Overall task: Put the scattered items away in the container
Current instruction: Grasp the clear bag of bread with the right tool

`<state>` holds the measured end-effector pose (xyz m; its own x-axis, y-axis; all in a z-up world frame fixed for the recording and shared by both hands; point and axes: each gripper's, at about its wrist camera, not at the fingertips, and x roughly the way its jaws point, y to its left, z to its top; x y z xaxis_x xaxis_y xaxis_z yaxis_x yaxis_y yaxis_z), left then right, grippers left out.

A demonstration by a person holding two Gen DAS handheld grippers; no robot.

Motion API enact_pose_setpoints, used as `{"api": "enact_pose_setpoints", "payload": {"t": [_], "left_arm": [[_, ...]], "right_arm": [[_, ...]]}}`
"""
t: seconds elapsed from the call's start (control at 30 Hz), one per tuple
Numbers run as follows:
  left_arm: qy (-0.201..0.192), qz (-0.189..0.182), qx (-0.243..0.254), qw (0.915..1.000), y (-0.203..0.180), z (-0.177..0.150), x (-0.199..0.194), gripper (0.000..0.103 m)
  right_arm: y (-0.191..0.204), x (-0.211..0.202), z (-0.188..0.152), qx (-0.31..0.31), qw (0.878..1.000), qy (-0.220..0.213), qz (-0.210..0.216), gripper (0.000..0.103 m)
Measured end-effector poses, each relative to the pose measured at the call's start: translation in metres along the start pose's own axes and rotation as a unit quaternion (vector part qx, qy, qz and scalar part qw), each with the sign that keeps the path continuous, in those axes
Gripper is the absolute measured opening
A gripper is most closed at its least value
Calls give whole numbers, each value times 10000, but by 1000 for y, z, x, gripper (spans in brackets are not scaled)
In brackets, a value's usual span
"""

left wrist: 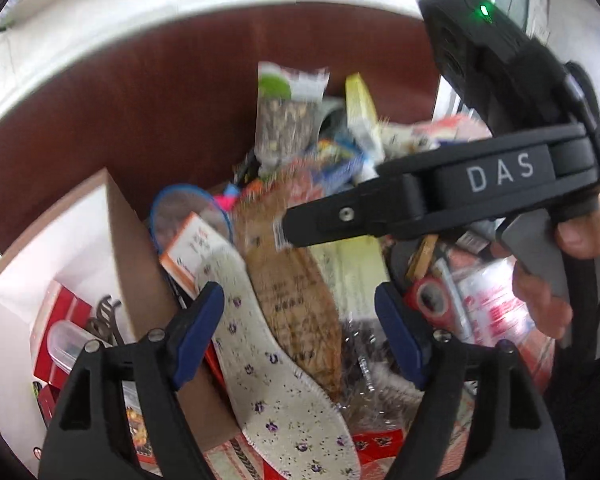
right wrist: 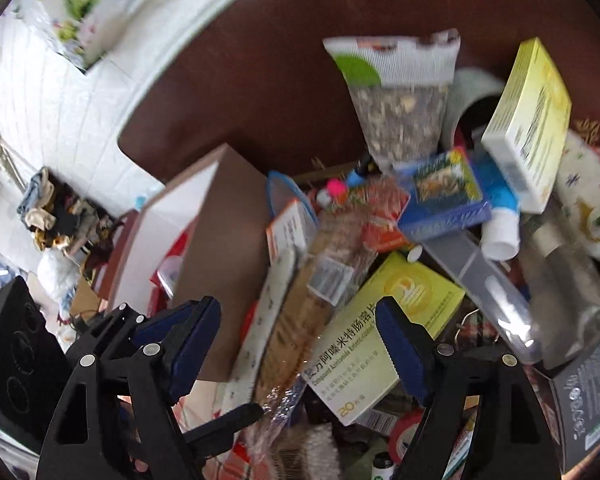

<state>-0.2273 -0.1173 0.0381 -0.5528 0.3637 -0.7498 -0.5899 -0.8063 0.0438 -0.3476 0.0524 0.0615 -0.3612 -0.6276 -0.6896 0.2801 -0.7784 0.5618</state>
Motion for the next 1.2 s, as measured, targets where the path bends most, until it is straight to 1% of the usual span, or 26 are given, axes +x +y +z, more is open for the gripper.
{"api": "enact_pose_setpoints", "payload": {"t": [0.07, 0.13, 0.17, 0.2, 0.27, 0.37, 0.43, 0.47, 0.5, 0.53, 0.57, 0.6, 0.67, 0.7, 0.77, 0.8, 0.83, 0.87, 0.9, 1.03, 1.2], "left_arm": [[130, 53, -50, 9999, 0, -2, 9, 78], [248, 93, -74, 9996, 0, -4, 19, 79], [281, 221, -32, 9994, 0, -6, 23, 79], [237, 331, 40, 9992, -1, -6, 25, 79], [196, 432, 38, 9989, -1, -6, 27, 79], [166, 444, -54, 9989, -1, -6, 26, 79], [152, 414, -152, 9989, 0, -5, 24, 79], [157, 418, -156, 9989, 0, -6, 23, 79], [171, 448, -127, 9988, -1, -6, 24, 79], [202, 496, -90, 9985, -3, -7, 25, 79], [231, 535, -80, 9983, -4, -7, 25, 79], [236, 547, -78, 9982, -5, -7, 23, 79], [189, 372, -62, 9991, -10, -6, 15, 71], [153, 346, -27, 9993, -15, -5, 12, 71], [78, 477, 151, 9987, -24, -4, 8, 70], [131, 416, 143, 9989, -25, -5, 12, 68], [207, 224, 19, 9995, -22, -5, 18, 55], [316, 294, -70, 9990, -19, -5, 25, 42], [331, 439, -79, 9985, -17, -6, 28, 41], [318, 371, -180, 9986, -11, -8, 32, 37], [247, 511, -70, 9984, -17, -6, 23, 36]], "right_arm": [[-3, 14, 2, 39, 9996, 109, 259, 81], [-7, 29, 3, 110, 9978, 210, 611, 81], [-8, 35, 3, 116, 9968, 238, 748, 81], [-9, 42, 4, 104, 9954, 234, 918, 81], [-11, 53, 4, 189, 9945, 264, 995, 81], [-14, 62, 6, 240, 9913, 154, 1287, 81], [-14, 61, 6, 315, 9867, 133, 1588, 75], [-14, 60, 6, 347, 9849, 155, 1686, 66], [-13, 61, 7, 320, 9854, 158, 1662, 60], [-11, 62, 7, 262, 9873, 173, 1558, 58], [-11, 67, 6, 249, 9883, 244, 1487, 54], [-12, 69, 5, 252, 9884, 311, 1463, 44], [-11, 71, 6, 211, 9906, 329, 1314, 40], [-10, 70, 6, 211, 9900, 321, 1356, 36], [-9, 69, 7, 205, 9897, 268, 1389, 30], [-9, 68, 7, 206, 9900, 248, 1371, 28], [-9, 68, 7, 178, 9912, 220, 1292, 27], [-10, 68, 8, 187, 9918, 213, 1243, 25], [-11, 68, 8, 243, 9913, 232, 1275, 25], [-9, 73, 8, 201, 9928, 283, 1149, 25], [-1, 68, 9, 98, 9939, 187, 1084, 25]]}}
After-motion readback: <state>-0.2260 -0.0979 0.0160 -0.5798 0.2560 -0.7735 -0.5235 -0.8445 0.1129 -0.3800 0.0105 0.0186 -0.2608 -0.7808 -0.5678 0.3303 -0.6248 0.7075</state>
